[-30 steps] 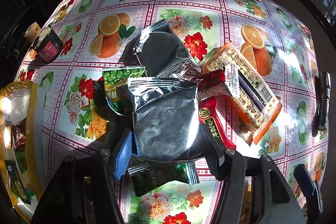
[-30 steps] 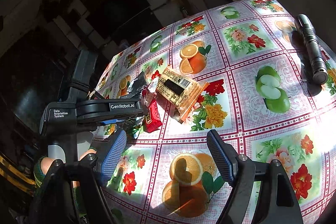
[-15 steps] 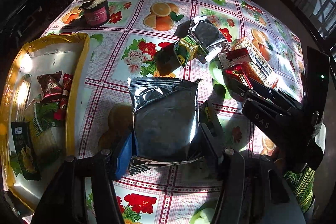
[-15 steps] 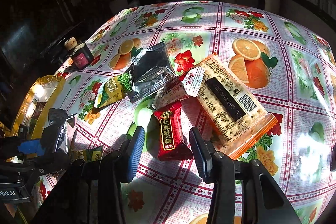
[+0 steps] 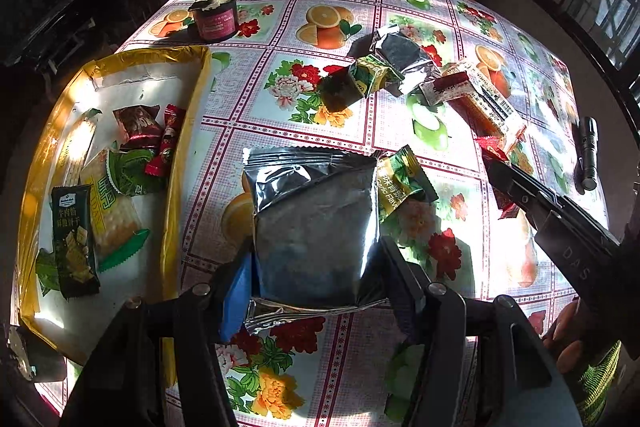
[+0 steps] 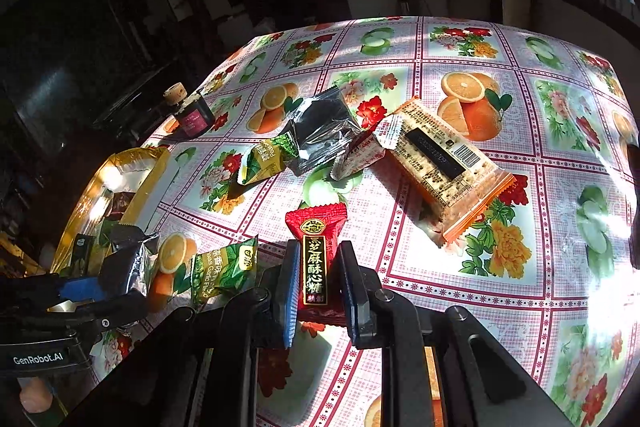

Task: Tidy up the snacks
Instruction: 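Carry the silver bag with left tool while right tool carries candy bar to tray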

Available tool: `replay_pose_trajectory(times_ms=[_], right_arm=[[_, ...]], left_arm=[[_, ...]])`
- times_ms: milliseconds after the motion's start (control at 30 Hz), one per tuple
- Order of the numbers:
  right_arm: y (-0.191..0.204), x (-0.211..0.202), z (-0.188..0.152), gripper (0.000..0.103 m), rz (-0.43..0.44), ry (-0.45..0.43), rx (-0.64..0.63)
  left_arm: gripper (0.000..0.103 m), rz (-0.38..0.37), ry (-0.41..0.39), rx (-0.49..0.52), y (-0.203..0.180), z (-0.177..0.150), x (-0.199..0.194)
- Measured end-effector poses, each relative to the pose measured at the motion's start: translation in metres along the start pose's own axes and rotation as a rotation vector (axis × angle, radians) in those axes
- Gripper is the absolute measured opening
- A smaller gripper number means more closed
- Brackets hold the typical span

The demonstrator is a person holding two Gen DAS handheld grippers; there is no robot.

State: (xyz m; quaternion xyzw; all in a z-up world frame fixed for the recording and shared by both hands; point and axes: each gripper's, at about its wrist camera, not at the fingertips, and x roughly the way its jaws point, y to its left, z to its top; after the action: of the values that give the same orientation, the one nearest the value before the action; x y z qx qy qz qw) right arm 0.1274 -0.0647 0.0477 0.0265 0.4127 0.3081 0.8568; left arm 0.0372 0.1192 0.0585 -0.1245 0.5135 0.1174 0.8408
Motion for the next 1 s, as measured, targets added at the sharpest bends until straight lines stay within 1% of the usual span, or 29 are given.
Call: replay_pose_trajectory(times_ms=[200,267,333,433,700,1000], right_arm=[[0.013,-0.044,-0.03,0.02,0.09,-0.067,0.074],[0.017,-0.05,-0.037,0.02,0.123,-0.077,0.097],[0.021,-0.056,-0.044,0.02,0.138,-0.087,0.109],[0.028,-0.058,-0.052,0.02,0.177,-0.081,0.122],[0.051,-0.063,-0.065,0.02,0.191,-0.071,0.092],[0.072,-0.068,-0.069,0.02,0.201,-0.068,0.052]], left_arm=[[0.059,0.064,-0.048,0.009,0.0,-0.017,-0.02],[0.059,0.082,-0.064,0.016,0.0,-0.022,-0.026],[0.059,0.098,-0.081,0.02,0.001,-0.027,-0.033],[0.059,0.109,-0.098,0.017,0.006,-0.035,-0.041],[0.059,0.132,-0.114,0.004,0.019,-0.049,-0.05],[0.059,0.14,-0.113,0.003,0.027,-0.059,-0.053]])
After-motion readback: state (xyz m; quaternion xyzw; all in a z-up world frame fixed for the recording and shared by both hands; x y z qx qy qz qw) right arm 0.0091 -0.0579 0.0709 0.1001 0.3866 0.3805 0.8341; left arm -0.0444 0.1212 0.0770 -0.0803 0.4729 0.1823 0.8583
